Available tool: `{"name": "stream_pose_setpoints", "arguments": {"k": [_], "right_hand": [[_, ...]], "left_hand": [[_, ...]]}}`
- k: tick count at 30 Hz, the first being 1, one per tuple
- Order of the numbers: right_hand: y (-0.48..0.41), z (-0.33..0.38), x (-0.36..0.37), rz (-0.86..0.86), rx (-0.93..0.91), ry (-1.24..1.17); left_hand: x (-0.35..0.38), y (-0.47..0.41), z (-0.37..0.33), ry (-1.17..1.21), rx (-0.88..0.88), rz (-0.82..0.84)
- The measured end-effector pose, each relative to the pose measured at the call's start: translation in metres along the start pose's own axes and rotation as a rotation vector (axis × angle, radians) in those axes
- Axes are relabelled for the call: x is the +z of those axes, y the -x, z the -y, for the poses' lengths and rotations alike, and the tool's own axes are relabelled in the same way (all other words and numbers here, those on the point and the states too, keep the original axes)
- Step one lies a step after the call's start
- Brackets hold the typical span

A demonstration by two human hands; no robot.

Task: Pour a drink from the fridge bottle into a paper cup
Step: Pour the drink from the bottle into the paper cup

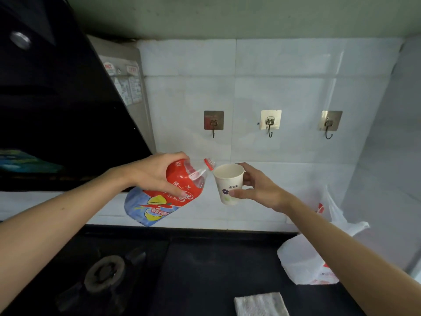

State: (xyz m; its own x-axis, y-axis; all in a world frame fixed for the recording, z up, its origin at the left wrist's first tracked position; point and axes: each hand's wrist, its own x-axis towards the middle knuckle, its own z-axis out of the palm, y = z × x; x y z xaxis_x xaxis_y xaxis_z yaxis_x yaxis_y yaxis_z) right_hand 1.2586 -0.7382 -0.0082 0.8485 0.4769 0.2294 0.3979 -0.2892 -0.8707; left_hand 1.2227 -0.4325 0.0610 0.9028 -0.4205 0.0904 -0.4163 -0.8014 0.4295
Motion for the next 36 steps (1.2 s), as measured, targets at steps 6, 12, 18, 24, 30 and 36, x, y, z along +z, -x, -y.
{"name": "stream_pose_setpoints", "arguments": {"k": [6,12,18,24,30,36], "right_hand": [[-0.007,0.010,0.001,0.041,0.015,-0.006],[-0.014,0.013,0.002,0.070,0.015,0.042],[-0.017,0.010,0.001,0.076,0.003,0.050],[-0.021,0.008,0.002,0.077,-0.002,0.048],[-0.020,0.002,0.002,0.094,0.011,0.073],[-0.017,-0.004,0.006,0.103,0.025,0.078]], "left_hand": [[-0.015,-0.004,-0.006,-0.134,0.030,0.028],[-0.028,-0.009,-0.002,-0.200,0.034,0.077],[-0.037,-0.016,-0.004,-0.251,0.028,0.125],[-0.039,-0.017,-0.008,-0.298,0.013,0.167],[-0.036,-0.019,-0.010,-0.346,-0.001,0.199],[-0.034,-0.021,-0.012,-0.389,-0.009,0.234]]}}
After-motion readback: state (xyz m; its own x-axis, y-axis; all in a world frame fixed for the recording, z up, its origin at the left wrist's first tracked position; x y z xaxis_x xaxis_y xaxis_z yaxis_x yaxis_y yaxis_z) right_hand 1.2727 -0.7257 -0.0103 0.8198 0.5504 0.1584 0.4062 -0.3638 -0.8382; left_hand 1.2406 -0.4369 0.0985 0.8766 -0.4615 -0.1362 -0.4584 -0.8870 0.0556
